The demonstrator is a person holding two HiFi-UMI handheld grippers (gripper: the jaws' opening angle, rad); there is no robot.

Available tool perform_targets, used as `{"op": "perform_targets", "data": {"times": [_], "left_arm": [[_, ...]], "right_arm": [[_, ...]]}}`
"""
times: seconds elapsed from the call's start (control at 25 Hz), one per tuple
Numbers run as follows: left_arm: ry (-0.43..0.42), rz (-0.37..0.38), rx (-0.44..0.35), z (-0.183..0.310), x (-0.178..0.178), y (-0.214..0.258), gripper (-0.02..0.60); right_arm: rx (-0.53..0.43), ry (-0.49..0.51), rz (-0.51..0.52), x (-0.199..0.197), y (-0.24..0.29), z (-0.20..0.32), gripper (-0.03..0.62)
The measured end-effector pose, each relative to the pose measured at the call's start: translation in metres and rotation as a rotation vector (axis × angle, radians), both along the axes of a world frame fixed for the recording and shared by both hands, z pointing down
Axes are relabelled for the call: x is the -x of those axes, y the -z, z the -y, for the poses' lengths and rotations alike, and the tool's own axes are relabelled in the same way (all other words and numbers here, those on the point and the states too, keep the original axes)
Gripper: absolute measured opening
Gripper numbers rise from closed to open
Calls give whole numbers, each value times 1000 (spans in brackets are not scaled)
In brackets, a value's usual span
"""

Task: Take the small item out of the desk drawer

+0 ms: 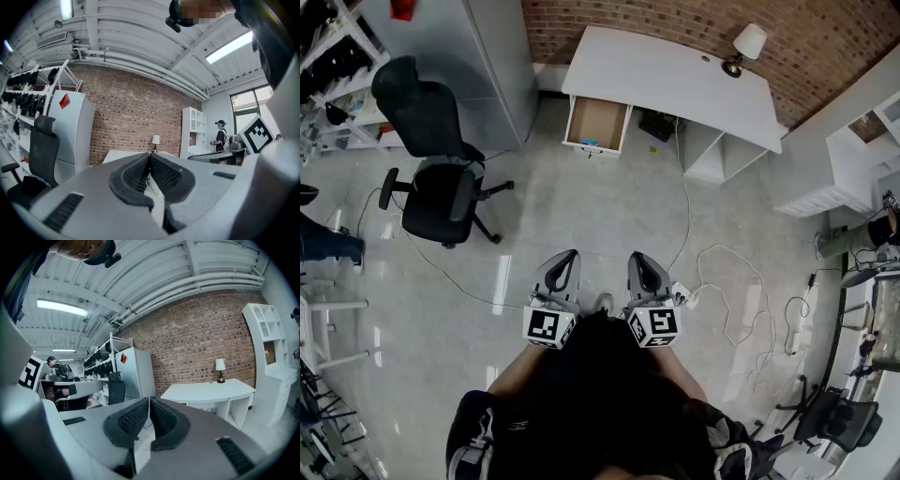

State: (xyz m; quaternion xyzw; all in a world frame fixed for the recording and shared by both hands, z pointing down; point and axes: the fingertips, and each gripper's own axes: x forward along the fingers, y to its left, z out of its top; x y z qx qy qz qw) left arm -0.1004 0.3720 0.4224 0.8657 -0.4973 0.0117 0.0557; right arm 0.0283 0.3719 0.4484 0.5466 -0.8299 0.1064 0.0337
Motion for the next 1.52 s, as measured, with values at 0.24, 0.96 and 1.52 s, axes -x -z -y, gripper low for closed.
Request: {"op": "perform_targets", "data": {"times": [0.24,0.96,1.52], "left_arm": [[23,-11,-3,2,10,1,9],[24,-3,-3,14,-15,3,9],[65,21,45,54,-35,-30,9]], "right_arm": [[-1,-21,-1,-6,-1,-1,34],[2,-32,24,-33,-2,8,33],[11,51,58,-52,-12,59,34]]}}
